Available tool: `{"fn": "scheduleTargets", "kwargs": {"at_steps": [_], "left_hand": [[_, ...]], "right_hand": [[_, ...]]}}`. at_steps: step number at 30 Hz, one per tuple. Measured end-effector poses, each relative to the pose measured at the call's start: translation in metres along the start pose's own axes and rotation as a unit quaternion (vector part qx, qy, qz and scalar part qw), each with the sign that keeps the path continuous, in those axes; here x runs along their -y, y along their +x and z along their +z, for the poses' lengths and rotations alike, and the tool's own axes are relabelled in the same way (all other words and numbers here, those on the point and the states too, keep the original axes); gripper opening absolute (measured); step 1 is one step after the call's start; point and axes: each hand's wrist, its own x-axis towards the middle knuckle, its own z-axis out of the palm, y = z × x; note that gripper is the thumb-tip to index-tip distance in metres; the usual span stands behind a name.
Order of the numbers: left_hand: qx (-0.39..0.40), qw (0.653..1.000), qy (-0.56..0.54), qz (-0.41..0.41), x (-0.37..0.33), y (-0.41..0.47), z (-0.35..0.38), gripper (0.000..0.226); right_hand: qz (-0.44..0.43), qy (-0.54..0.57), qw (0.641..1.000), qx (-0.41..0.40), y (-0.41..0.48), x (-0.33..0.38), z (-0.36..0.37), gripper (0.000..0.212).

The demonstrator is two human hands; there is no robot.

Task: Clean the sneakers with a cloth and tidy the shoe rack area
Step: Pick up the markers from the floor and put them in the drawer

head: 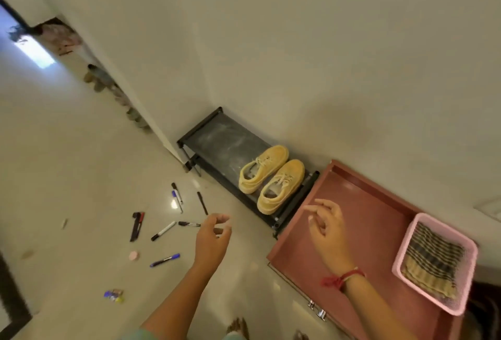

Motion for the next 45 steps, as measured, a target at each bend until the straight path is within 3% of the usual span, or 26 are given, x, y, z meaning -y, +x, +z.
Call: {"fn": "scheduleTargets", "kwargs": {"at_steps": [8, 12, 14, 16, 23, 35, 45], "left_hand": [[-0.066, 0.986, -0.045, -0.143, -0.029, -0.083, -0.087, 0.011], [-0.098, 0.979, -0.065, -0.167, -0.021, -0.093, -0.105, 0.011], [-0.157, 0.957, -0.107, -0.221, 0.008, -0.105, -0.134, 0.011], [-0.159, 0.947, -0.114, -0.254, 0.017, -0.11, -0.137, 0.012], [-0.194, 0.892, -0.178, -0.367, 0.074, -0.095, -0.209, 0.014], [-0.233, 0.845, -0.252, -0.411, 0.096, 0.003, -0.288, 0.014], [-0.259, 0.803, -0.309, -0.439, 0.119, 0.122, -0.269, 0.013]], "right_hand": [[-0.013, -0.075, 0.982, 0.173, -0.014, 0.093, 0.002, 0.025], [-0.027, -0.1, 0.972, 0.21, -0.005, 0.101, 0.024, 0.026], [-0.057, -0.119, 0.952, 0.277, -0.005, 0.116, 0.066, 0.028], [-0.043, -0.142, 0.946, 0.287, 0.002, 0.113, 0.074, 0.029], [-0.067, -0.293, 0.846, 0.441, 0.033, 0.137, 0.164, 0.029], [-0.064, -0.289, 0.848, 0.44, 0.127, 0.223, 0.307, 0.026], [0.025, -0.294, 0.825, 0.483, 0.214, 0.2, 0.414, 0.026]]}}
